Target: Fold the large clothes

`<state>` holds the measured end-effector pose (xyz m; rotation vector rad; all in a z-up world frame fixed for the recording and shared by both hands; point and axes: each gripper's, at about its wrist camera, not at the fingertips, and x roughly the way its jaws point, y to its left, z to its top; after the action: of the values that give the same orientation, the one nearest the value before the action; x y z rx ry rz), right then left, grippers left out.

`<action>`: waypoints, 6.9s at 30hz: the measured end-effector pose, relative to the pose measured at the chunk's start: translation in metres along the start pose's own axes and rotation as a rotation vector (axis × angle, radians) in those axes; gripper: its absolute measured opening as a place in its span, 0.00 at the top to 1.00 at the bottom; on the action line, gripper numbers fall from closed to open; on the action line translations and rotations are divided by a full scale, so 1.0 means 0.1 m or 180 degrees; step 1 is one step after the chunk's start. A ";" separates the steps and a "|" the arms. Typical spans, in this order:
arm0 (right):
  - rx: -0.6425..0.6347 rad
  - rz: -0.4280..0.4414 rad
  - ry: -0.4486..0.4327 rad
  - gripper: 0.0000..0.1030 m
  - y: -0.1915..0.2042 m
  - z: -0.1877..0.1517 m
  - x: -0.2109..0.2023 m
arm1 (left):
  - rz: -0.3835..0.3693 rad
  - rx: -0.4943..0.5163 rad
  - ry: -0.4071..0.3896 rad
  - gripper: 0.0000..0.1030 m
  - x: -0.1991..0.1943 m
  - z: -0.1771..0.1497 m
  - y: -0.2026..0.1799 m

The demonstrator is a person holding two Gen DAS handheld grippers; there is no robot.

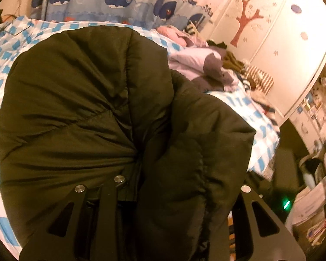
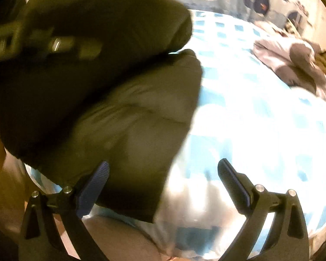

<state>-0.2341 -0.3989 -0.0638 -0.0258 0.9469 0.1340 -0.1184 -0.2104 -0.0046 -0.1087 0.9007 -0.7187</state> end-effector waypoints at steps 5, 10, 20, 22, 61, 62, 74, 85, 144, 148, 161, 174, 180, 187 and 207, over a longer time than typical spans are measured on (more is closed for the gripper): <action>0.0349 0.0188 -0.0165 0.07 -0.33 0.15 -0.15 | 0.0128 0.0177 0.0094 0.70 0.17 -0.08 -0.14; 0.0458 0.0419 -0.0459 0.07 -0.48 0.65 -0.34 | 0.0200 0.0322 0.0169 0.65 0.34 -0.18 -0.24; 0.0099 0.0799 -0.0186 0.07 -0.06 1.66 0.21 | 0.0287 0.0869 0.0317 0.51 0.26 -0.36 -0.54; -0.0052 0.0651 0.0031 0.07 0.03 1.57 0.46 | 0.0170 0.0805 0.0379 0.50 0.12 -0.37 -0.50; 0.0761 0.0307 -0.0329 0.07 -0.41 1.77 0.81 | 0.0987 0.0675 -0.0166 0.30 -0.03 -0.04 0.24; 0.0779 0.0300 -0.0284 0.07 -0.40 1.76 0.94 | 0.1013 0.0663 -0.0172 0.30 -0.03 -0.04 0.24; 0.1050 0.0628 -0.0403 0.06 -0.44 1.72 1.84 | 0.1515 0.0584 -0.0138 0.29 0.21 0.06 0.30; 0.0733 0.0541 -0.0379 0.07 -0.36 1.82 1.45 | 0.1545 0.0575 -0.0064 0.26 0.21 0.05 0.34; 0.1916 0.2356 0.0968 0.06 -0.79 0.69 1.10 | 0.0098 -0.2076 0.0251 0.16 -0.46 -0.38 2.53; 0.2099 0.2270 0.0821 0.07 -0.92 0.70 1.08 | -0.0164 -0.2065 0.0238 0.16 -0.47 -0.34 2.47; 0.2198 0.2729 0.0931 0.05 -0.78 0.64 1.20 | -0.0145 -0.1810 0.0307 0.16 -0.35 -0.22 2.24; 0.1761 0.3632 -0.0009 0.05 -0.23 1.22 0.88 | 0.1278 -0.0259 -0.0556 0.65 -1.05 0.24 1.41; 0.1645 0.2901 0.0705 0.05 -0.11 1.04 1.22 | 0.1410 -0.0431 0.0118 0.52 -0.83 0.20 1.89; 0.1882 0.2950 0.0588 0.05 -0.41 0.96 1.05 | 0.0965 -0.1066 -0.0066 0.46 -1.16 0.04 2.43; 0.1431 0.3892 0.0282 0.06 0.98 1.69 1.42 | 0.1756 -0.0418 -0.0970 0.66 -1.72 0.24 2.07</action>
<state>-0.0284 -0.2736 -0.0770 0.9812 0.9512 1.0449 -0.0618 0.0480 0.0491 -0.0778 0.6400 -0.1223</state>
